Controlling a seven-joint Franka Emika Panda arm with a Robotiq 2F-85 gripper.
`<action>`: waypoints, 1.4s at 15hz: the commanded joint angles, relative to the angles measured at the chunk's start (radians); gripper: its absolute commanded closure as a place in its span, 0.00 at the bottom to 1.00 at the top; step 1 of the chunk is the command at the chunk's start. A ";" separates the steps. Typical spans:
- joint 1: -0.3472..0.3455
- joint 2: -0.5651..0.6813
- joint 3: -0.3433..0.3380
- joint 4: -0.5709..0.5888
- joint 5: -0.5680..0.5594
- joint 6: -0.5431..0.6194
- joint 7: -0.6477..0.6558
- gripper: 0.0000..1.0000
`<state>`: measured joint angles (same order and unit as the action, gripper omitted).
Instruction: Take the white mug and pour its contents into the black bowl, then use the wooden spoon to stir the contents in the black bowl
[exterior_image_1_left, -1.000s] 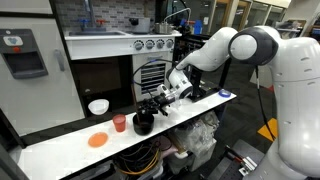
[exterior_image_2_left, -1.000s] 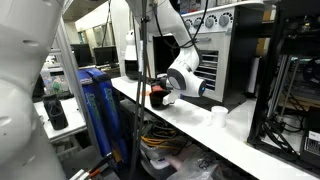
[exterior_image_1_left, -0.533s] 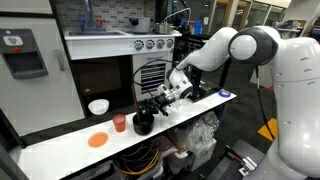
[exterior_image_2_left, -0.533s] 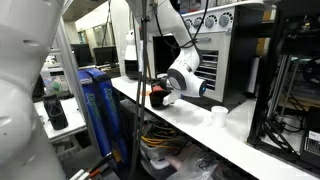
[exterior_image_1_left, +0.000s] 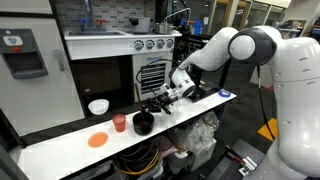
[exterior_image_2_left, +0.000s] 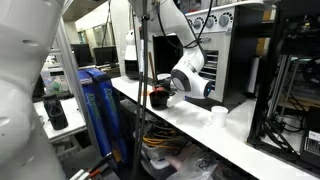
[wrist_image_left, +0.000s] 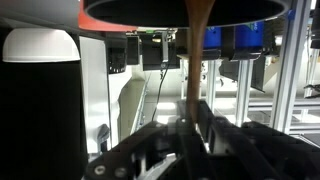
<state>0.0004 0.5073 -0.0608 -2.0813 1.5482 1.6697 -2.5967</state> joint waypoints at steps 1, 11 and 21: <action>-0.015 -0.008 -0.010 -0.010 -0.028 -0.003 -0.007 0.97; -0.020 0.008 -0.013 0.000 -0.028 0.001 -0.007 0.97; 0.000 0.040 0.027 0.031 -0.007 -0.008 -0.007 0.97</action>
<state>-0.0041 0.5199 -0.0467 -2.0788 1.5375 1.6697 -2.5967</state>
